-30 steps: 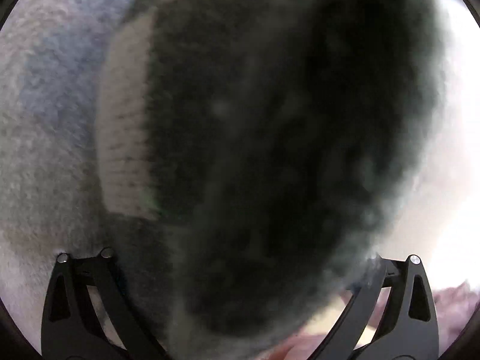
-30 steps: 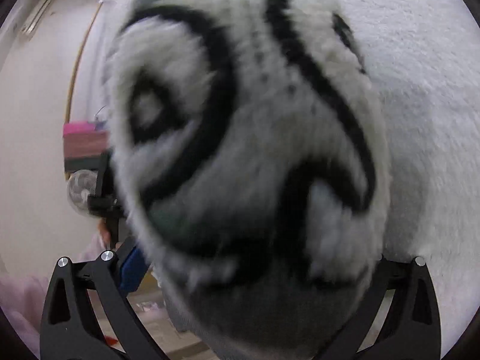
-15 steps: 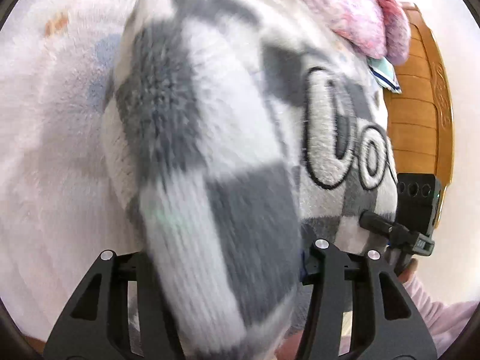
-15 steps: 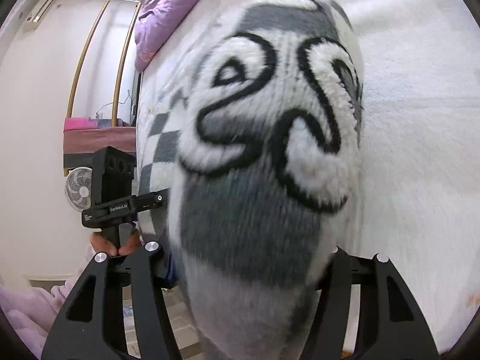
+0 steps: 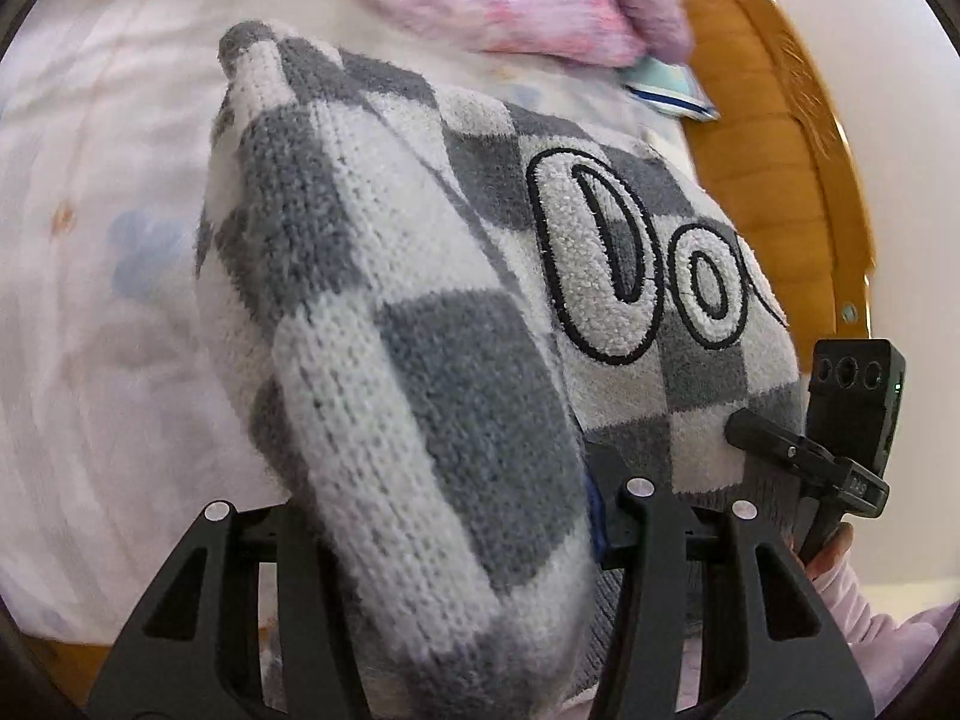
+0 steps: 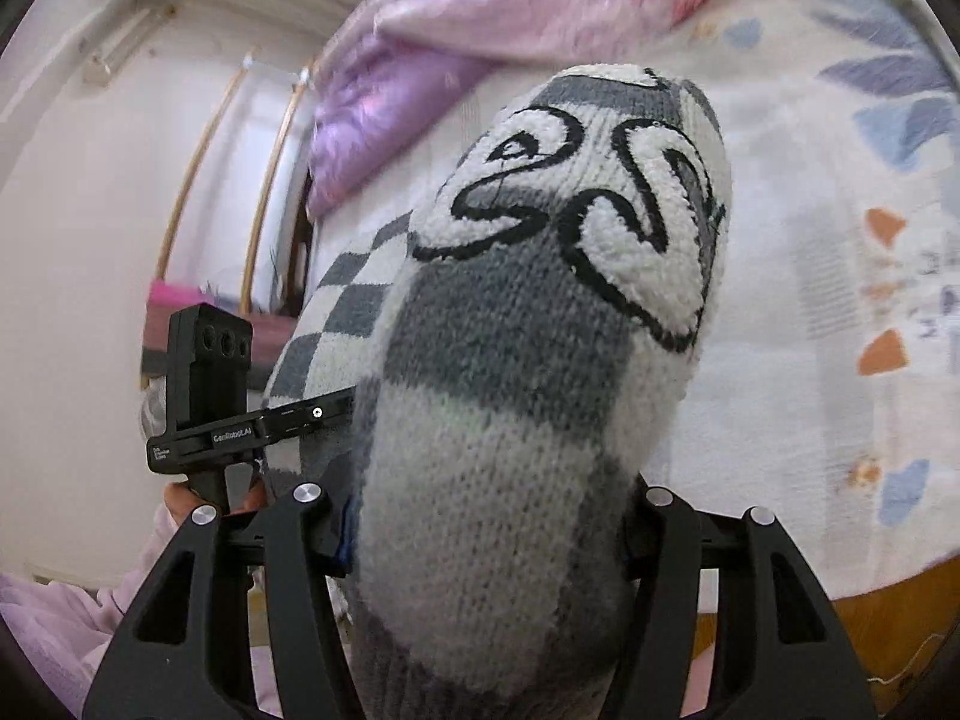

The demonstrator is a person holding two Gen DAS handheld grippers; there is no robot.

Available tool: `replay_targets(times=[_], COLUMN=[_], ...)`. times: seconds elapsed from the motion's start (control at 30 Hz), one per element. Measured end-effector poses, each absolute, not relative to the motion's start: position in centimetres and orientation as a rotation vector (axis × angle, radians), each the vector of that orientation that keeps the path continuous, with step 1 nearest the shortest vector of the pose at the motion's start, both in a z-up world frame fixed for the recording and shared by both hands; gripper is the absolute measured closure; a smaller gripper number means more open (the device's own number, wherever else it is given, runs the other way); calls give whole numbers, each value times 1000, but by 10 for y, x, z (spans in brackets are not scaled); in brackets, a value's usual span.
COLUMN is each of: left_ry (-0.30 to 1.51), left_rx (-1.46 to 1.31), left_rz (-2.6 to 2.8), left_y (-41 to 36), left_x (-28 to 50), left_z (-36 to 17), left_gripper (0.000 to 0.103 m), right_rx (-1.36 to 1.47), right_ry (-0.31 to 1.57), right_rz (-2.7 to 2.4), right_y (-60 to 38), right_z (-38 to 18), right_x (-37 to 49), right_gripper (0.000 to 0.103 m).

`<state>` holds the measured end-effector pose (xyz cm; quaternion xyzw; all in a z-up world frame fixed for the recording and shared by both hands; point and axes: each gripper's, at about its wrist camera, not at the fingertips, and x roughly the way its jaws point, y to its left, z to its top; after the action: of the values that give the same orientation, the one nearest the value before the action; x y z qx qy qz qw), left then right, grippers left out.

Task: Fold large clothes

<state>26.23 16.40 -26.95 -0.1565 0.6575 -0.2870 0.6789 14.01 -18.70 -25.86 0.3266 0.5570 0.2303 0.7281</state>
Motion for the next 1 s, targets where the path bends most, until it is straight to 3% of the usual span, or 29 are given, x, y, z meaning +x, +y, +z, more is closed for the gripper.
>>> replay_targets(times=[0.23,0.47,0.8,1.0], left_ry=[1431,1416,1326,1215], left_rx=[-235,-220,-326,-345], left_rz=[-757,-799,-813,-808], left_y=[28,-134,-397,-509], left_x=[278,289,338,397], left_z=[-236,-236,-272,-297], left_gripper=[54,54,54,54], right_rx=[758,769,624,510], right_ry=[1082,1018,1003,960], right_rz=[412,376,339,343], right_y=[-282,-416,-649,-755], right_z=[-225,-214,-209,-222], right_x=[112,121,223,298], right_gripper=[48,48,48,48])
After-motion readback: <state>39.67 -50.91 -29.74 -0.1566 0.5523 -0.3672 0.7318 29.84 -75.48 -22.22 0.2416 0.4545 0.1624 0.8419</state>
